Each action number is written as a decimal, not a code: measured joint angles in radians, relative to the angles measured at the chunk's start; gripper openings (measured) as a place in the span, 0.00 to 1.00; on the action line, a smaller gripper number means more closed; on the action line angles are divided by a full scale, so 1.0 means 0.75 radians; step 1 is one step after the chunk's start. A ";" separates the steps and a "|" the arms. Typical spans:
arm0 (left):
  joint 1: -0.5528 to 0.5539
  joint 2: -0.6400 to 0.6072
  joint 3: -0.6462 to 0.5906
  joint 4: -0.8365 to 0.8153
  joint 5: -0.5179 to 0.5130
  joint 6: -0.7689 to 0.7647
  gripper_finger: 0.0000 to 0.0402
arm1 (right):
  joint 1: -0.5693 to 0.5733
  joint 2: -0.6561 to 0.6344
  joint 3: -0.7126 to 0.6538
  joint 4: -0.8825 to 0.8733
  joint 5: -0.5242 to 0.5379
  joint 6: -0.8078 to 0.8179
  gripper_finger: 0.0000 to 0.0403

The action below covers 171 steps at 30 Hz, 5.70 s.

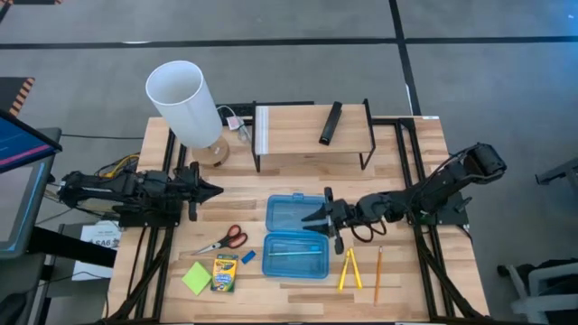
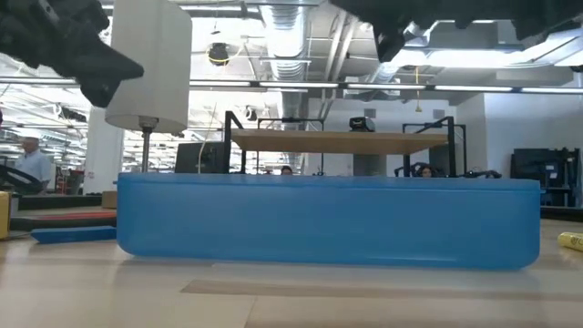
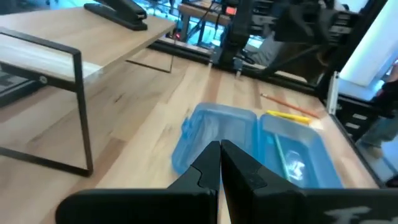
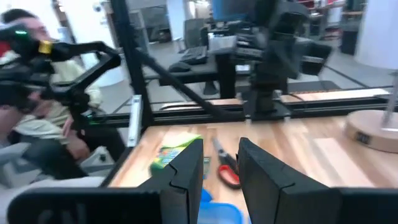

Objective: Pack school essentials
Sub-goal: Put the green sticky notes into the blue supply box

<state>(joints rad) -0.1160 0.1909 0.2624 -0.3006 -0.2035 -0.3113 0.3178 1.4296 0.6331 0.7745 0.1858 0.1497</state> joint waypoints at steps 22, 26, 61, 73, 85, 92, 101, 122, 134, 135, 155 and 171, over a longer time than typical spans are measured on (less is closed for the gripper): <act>-0.444 0.783 0.443 -0.444 0.055 -0.183 0.15 | 0.015 -0.003 0.000 -0.015 -0.004 -0.002 0.29; -0.544 0.846 0.550 -0.642 0.073 -0.300 0.26 | 0.011 -0.003 0.000 -0.016 0.000 -0.020 0.29; -1.181 1.185 0.306 -0.178 0.056 -0.679 0.48 | 0.021 -0.003 0.000 -0.013 -0.001 0.001 0.29; -1.121 1.398 0.306 -0.072 0.107 -0.587 0.48 | 0.021 -0.003 0.000 -0.014 -0.001 0.002 0.29; -1.093 1.513 0.306 -0.001 0.202 -0.514 0.48 | 0.020 -0.003 0.000 -0.016 -0.001 0.010 0.29; -1.093 1.553 0.309 -0.002 0.202 -0.504 0.36 | 0.020 -0.003 0.000 -0.016 -0.001 0.011 0.29; -1.092 1.546 0.308 -0.027 0.233 -0.498 0.10 | 0.019 -0.003 0.000 -0.015 -0.001 0.013 0.29; -1.093 1.106 0.339 -0.280 0.152 -0.604 0.00 | 0.018 -0.002 0.000 -0.015 0.005 0.011 0.29; -1.059 1.023 0.634 -0.489 -0.206 -0.316 0.00 | 0.018 -0.002 0.000 -0.013 0.008 0.010 0.29; -1.030 1.028 0.640 -0.459 -0.226 -0.269 0.00 | 0.018 -0.002 0.000 -0.014 0.017 0.010 0.29; -0.202 1.633 0.641 0.462 0.543 0.296 0.00 | 0.022 -0.002 0.000 -0.015 0.039 0.000 0.29; -0.158 2.052 0.889 0.419 0.564 0.258 0.09 | 0.021 -0.002 0.000 -0.052 0.038 0.009 0.29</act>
<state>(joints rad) -0.2348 1.7297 0.9293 0.0137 0.2197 -0.1181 0.3336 1.4281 0.6331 0.7357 0.2146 0.1567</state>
